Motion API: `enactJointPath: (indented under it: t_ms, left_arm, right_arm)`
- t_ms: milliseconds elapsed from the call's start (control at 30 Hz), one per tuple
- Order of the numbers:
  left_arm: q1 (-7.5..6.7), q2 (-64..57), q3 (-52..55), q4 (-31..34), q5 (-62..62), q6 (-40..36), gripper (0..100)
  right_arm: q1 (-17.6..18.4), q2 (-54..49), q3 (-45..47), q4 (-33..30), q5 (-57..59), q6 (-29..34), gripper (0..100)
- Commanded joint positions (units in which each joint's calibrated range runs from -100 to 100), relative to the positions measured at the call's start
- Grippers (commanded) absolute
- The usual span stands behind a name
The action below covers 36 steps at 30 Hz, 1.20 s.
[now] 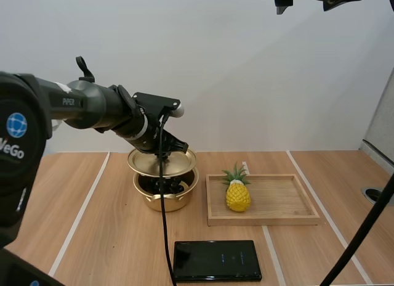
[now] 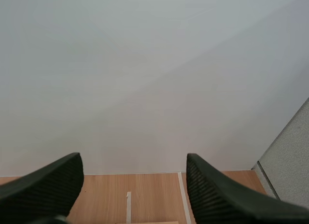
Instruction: Open the pot, put the grape inside, and close it
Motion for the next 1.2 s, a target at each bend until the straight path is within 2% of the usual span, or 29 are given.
enactJointPath:
  t_ms: [0, 433, 667, 1167]
  left_arm:
    - [-0.06, 1.7, 0.4, -1.9, -1.8, 1.0, 0]
    - [-0.06, 3.8, 1.4, -4.1, -3.8, 3.4, 0]
    - [-0.06, 4.6, 4.9, -8.7, -7.9, 10.2, 0]
    - [-0.06, 8.4, 5.1, -8.5, -6.9, 11.0, 0]
  right_arm:
    - [-0.3, -1.5, -0.9, 0.0, 0.0, -1.0, 100]
    - [-0.3, -2.0, -0.9, 0.1, 0.0, -0.9, 100]
    - [-0.3, -2.0, -0.9, 0.1, 0.0, -0.9, 100]
    - [-0.3, -2.0, -0.9, 0.1, 0.0, -1.3, 100]
